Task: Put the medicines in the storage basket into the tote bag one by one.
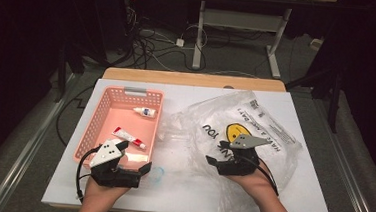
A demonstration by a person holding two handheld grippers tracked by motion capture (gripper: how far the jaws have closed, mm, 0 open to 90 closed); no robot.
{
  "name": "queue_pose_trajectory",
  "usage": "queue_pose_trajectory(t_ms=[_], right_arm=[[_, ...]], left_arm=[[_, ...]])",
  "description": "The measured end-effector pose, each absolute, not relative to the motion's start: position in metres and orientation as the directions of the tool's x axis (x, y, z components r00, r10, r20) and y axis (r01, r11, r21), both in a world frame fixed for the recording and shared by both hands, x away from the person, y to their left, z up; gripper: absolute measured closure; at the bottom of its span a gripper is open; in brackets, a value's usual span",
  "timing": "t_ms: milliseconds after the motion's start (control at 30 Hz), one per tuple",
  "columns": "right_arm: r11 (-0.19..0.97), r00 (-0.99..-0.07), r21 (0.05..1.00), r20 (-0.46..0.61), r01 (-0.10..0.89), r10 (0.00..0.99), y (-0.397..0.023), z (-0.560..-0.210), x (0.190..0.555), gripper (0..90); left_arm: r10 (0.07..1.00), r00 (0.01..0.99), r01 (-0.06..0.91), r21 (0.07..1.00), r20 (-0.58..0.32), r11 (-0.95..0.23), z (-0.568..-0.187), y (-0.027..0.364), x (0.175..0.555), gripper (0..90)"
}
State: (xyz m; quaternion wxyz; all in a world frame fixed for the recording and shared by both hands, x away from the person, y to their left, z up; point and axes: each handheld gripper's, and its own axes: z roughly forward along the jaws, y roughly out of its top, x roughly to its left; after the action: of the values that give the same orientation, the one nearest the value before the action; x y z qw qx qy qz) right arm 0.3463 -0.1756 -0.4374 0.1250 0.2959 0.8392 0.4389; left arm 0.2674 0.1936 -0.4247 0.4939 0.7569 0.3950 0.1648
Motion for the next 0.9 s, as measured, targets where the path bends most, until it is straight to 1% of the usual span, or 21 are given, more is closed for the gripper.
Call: queue_pose_trajectory(t_ms=[167,300,500,600,767,900], right_arm=[[0.512,-0.810,0.758,0.038,0.404,0.585,-0.169,-0.451,0.348,29.9],[0.564,-0.834,0.729,0.016,0.387,0.551,-0.163,-0.459,0.344,30.3],[0.617,-0.841,0.686,-0.012,0.387,0.541,-0.157,-0.472,0.346,35.2],[0.634,-0.839,0.667,-0.024,0.391,0.544,-0.156,-0.476,0.346,41.2],[0.623,-0.836,0.683,-0.033,0.381,0.547,-0.158,-0.476,0.349,53.5],[0.622,-0.835,0.685,-0.035,0.381,0.550,-0.156,-0.477,0.351,61.4]], left_arm=[[0.758,0.633,0.447,0.873,-0.154,-0.196,-0.428,0.195,0.269,0.0],[0.758,0.632,0.449,0.873,-0.159,-0.191,-0.429,0.194,0.269,0.0],[0.757,0.636,0.445,0.873,-0.151,-0.199,-0.428,0.193,0.267,0.0],[0.757,0.637,0.444,0.872,-0.146,-0.205,-0.427,0.192,0.266,0.0],[0.758,0.636,0.445,0.872,-0.147,-0.204,-0.427,0.191,0.266,0.0],[0.755,0.639,0.447,0.870,-0.147,-0.209,-0.428,0.190,0.267,0.0]])
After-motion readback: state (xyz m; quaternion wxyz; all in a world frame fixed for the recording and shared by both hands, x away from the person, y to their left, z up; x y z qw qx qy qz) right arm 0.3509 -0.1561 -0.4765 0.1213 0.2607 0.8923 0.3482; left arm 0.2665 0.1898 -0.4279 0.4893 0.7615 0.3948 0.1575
